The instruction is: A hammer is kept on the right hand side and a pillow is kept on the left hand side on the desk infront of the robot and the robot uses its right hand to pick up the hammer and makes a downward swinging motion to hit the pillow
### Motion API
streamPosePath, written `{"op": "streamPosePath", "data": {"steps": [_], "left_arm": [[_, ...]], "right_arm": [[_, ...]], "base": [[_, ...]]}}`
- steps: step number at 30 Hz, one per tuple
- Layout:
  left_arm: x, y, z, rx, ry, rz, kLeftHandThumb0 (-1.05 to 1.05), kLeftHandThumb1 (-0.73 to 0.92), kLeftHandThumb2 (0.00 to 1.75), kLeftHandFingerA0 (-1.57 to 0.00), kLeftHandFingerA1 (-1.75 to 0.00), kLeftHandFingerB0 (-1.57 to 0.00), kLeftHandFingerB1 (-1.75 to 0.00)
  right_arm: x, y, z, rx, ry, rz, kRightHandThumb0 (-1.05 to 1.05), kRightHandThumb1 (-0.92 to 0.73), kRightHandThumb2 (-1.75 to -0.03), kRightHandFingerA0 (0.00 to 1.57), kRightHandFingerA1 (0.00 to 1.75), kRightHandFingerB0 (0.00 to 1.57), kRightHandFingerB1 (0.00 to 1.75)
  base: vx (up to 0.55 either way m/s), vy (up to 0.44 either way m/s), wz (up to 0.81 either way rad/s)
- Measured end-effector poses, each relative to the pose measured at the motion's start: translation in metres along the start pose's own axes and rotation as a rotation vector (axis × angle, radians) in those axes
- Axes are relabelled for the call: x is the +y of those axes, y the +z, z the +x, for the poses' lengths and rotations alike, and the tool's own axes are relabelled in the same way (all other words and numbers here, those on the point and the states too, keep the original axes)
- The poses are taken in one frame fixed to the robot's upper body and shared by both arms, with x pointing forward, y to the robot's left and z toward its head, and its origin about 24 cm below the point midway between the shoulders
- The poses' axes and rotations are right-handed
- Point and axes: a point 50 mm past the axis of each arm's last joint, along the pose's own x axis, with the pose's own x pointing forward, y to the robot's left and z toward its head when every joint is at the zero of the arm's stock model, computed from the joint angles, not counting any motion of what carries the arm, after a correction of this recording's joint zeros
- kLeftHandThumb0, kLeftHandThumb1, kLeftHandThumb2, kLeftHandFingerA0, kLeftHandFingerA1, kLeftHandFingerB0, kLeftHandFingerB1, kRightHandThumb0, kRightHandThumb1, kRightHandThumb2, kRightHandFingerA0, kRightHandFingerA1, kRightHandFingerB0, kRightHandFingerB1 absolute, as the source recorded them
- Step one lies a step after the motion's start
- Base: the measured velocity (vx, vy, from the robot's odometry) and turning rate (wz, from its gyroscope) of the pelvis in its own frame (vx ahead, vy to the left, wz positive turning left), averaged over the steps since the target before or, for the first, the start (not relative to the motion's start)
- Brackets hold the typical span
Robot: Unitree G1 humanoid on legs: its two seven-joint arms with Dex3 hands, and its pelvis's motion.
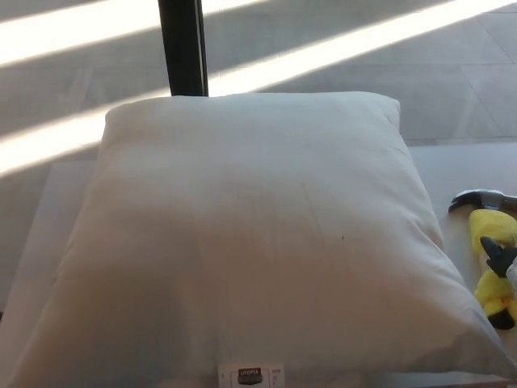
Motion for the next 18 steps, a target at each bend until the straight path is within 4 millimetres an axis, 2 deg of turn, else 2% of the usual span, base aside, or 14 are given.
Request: {"op": "streamPosePath", "data": {"steps": [1,2,4,5,6,8,9,10,11,12,15,16,17,18], "left_arm": [[0.0,0.0,0.0,0.002,0.0,0.0,-0.65,0.63,0.59,-0.83,-0.56,-0.72,-0.47],[0.0,-0.001,0.0,0.002,0.0,-0.001,-0.65,0.64,0.6,-0.82,-0.56,-0.71,-0.47],[0.0,-0.001,0.0,0.005,0.0,-0.001,-0.66,0.64,0.6,-0.81,-0.55,-0.69,-0.46],[0.0,-0.002,0.0,0.005,0.0,-0.001,-0.67,0.65,0.6,-0.81,-0.55,-0.69,-0.46],[0.0,-0.003,-0.001,0.007,-0.002,-0.002,-0.65,0.64,0.59,-0.81,-0.53,-0.7,-0.46],[0.0,-0.003,-0.001,0.008,-0.002,-0.002,-0.65,0.64,0.59,-0.81,-0.53,-0.7,-0.46],[0.0,-0.003,-0.001,0.009,-0.002,-0.002,-0.65,0.64,0.6,-0.81,-0.54,-0.69,-0.46],[0.001,-0.003,-0.001,0.008,-0.002,-0.001,-0.66,0.64,0.6,-0.8,-0.52,-0.69,-0.46],[0.0,-0.003,-0.001,0.007,-0.002,-0.001,-0.66,0.64,0.6,-0.79,-0.52,-0.69,-0.46],[0.0,-0.003,-0.001,0.006,-0.003,-0.001,-0.66,0.63,0.6,-0.8,-0.52,-0.7,-0.46],[0.001,-0.004,-0.001,0.006,-0.003,0.0,-0.66,0.65,0.6,-0.78,-0.52,-0.68,-0.46],[0.001,-0.004,-0.001,0.007,-0.004,0.001,-0.65,0.64,0.6,-0.8,-0.53,-0.69,-0.46],[0.001,-0.004,-0.001,0.007,-0.004,0.002,-0.64,0.64,0.6,-0.82,-0.54,-0.7,-0.46],[0.001,-0.004,-0.001,0.006,-0.004,0.003,-0.65,0.64,0.6,-0.83,-0.54,-0.7,-0.46]], "right_arm": [[0.0,0.0,0.0,-0.001,0.002,-0.01,-0.7,-0.65,-0.6,0.02,0.63,0.3,0.34],[0.001,0.0,0.0,-0.001,0.003,-0.016,-0.77,-0.54,-0.87,0.03,0.54,0.23,0.47],[0.001,0.0,-0.001,-0.001,0.004,-0.031,-0.73,-0.53,-0.88,0.02,0.47,0.2,0.47],[0.001,0.0,-0.001,0.0,0.004,-0.033,-0.71,-0.53,-0.87,0.0,0.47,0.18,0.47],[0.001,0.0,-0.001,0.002,0.004,-0.04,-0.65,-0.66,-0.62,0.0,0.36,0.18,0.34],[0.001,-0.001,-0.001,0.01,0.008,-0.044,-0.65,-0.66,-0.62,0.0,0.36,0.18,0.34],[0.002,-0.002,-0.001,0.015,0.01,-0.045,-0.73,-0.52,-0.85,0.0,0.42,0.12,0.44],[0.002,-0.002,0.0,0.02,0.014,-0.048,-0.67,-0.66,-0.62,0.0,0.39,0.16,0.32],[0.002,-0.004,0.0,0.028,0.02,-0.054,-0.73,-0.51,-0.84,0.0,0.43,0.11,0.41],[0.003,-0.005,0.0,0.035,0.026,-0.058,-0.64,-0.61,-0.62,0.0,0.34,0.18,0.34],[0.005,-0.01,0.0,0.061,0.04,-0.056,-0.71,-0.48,-0.79,0.0,0.38,0.14,0.44],[0.007,-0.012,0.0,0.068,0.046,-0.052,-0.66,-0.63,-0.65,0.0,0.31,0.15,0.33],[0.009,-0.012,-0.001,0.073,0.051,-0.051,-0.74,-0.52,-0.85,0.0,0.43,0.15,0.45],[0.011,-0.012,-0.002,0.073,0.055,-0.054,-0.67,-0.65,-0.6,0.0,0.42,0.24,0.33]], "base": [[0.0,0.0,0.0],[0.0,0.0,0.0],[0.0,0.0,0.0],[0.0,0.0,0.0],[0.0,0.0,0.0],[0.0,0.0,0.0],[0.0,0.0,0.0],[0.0,0.0,0.0],[0.0,0.0,0.0],[0.0,0.0,0.0],[0.0,0.0,0.0],[0.0,0.0,0.0],[0.0,0.0,0.0],[0.0,0.0,0.0]]}}
